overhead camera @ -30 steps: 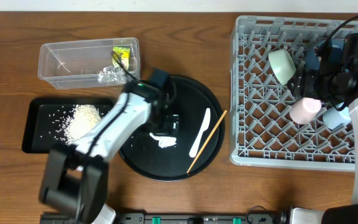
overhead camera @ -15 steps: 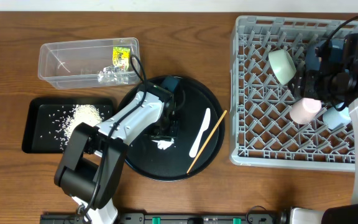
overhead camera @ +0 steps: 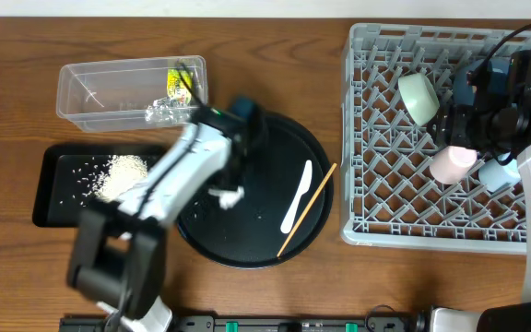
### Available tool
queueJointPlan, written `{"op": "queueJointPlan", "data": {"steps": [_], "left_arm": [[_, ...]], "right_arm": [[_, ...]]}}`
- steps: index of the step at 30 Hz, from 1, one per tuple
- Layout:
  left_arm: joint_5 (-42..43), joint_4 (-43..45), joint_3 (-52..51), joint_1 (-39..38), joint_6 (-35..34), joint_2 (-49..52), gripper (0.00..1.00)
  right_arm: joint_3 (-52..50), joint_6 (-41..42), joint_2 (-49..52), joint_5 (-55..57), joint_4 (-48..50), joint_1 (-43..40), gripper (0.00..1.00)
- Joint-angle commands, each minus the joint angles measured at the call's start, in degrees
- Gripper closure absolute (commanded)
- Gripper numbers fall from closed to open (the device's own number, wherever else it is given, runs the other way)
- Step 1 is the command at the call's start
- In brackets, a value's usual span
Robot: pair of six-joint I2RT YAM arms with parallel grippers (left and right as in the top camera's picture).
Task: Sort waste into correct bins and load items into the dishwasher rack
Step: 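Carry the tissue left and drop it into the clear bin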
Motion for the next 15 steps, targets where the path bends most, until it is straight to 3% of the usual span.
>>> {"op": "queueJointPlan", "data": {"steps": [1,8,15], "left_arm": [[-3.23,0.81,6.01,4.83,1.38,-5.88,0.94],[-3.23,13.84,7.67,15.26,1.36,-10.14,0.94],[-3.21,23.71,7.65,21.16,1.33,-5.09,0.94]], "right_arm": [[0.68,-0.44,0.28,0.15,-0.24,0.17,0.24],[0.68,-0.44,0.28,0.13,-0.63,0.17,0.24],[0.68,-0.44,0.28,0.11,-0.74,0.2,0.24]]}}
